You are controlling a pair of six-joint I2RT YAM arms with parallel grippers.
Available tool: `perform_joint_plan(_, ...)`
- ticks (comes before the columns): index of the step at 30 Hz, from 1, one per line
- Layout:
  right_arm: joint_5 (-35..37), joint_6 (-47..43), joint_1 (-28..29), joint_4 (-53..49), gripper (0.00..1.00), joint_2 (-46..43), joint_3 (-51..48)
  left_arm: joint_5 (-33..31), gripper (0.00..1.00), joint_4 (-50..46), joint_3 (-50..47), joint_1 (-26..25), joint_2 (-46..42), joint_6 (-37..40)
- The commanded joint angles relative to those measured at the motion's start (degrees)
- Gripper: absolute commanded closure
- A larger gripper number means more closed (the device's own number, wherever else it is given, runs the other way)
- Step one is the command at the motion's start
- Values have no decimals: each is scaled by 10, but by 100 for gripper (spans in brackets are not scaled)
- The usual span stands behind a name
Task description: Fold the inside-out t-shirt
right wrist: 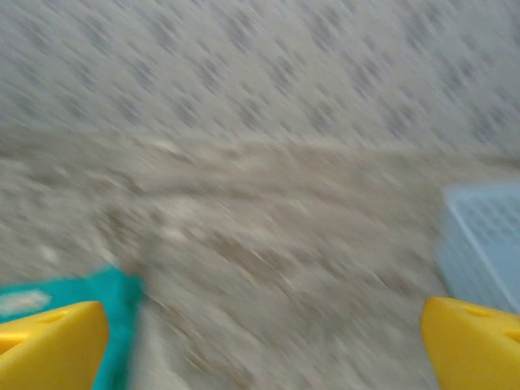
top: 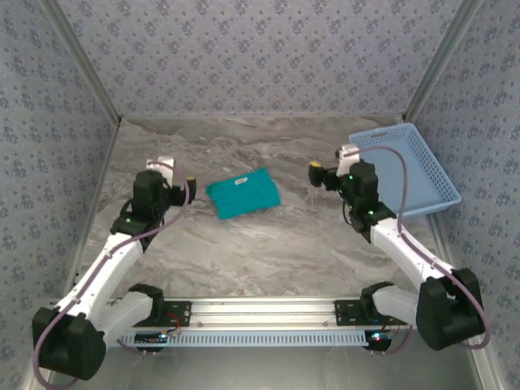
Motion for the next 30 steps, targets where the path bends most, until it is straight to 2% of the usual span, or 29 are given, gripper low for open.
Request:
perform_joint_plan(1, -15, -28, -62, -55, 0, -10, -56, -9, 0, 155, -92, 33, 18, 66)
perform_joint_plan(2, -20, -30, -77, -33, 0, -4, -73, -4, 0, 185, -111, 38, 27, 80)
perform_joint_plan(4, -47, -49, -109, -53, 0, 9, -61, -4, 0, 243, -139, 50, 61, 90)
perform_joint_plan(6, -39, -70, -120, 19, 0, 35, -84, 37, 0, 286, -150, 72, 100, 81)
perform_joint_plan(8, -48, -71, -136, 110, 0, 80, -111, 72, 0, 374, -165, 86, 147, 76)
perform_joint_plan(9, -51, -72, -142, 146, 0, 106, -121, 89, 0, 359, -151, 87, 159, 83)
perform_joint_plan(12, -45, -122, -134, 199, 0, 134, -122, 122, 0, 414, -138, 113, 206, 52)
perform_joint_plan(15, -54, -102, -158, 270, 0, 185, -136, 132, 0, 405, -105, 125, 242, 51)
perform_joint_plan(18, -74, -93, -171, 338, 0, 225, -153, 141, 0, 496, -123, 151, 299, 25)
perform_joint_plan(20, -74, -93, -173, 323, 0, 222, -149, 162, 0, 589, -148, 172, 337, 12)
perform_joint_plan(22, -71, -93, -171, 324, 0, 220, -148, 171, 0, 546, -142, 166, 320, 25)
perform_joint_plan(24, -71, -87, -174, 307, 0, 222, -140, 191, 0, 539, -133, 165, 328, 33)
perform_joint_plan(30, -65, -74, -182, 299, 0, 222, -134, 196, 0, 535, -134, 165, 325, 36)
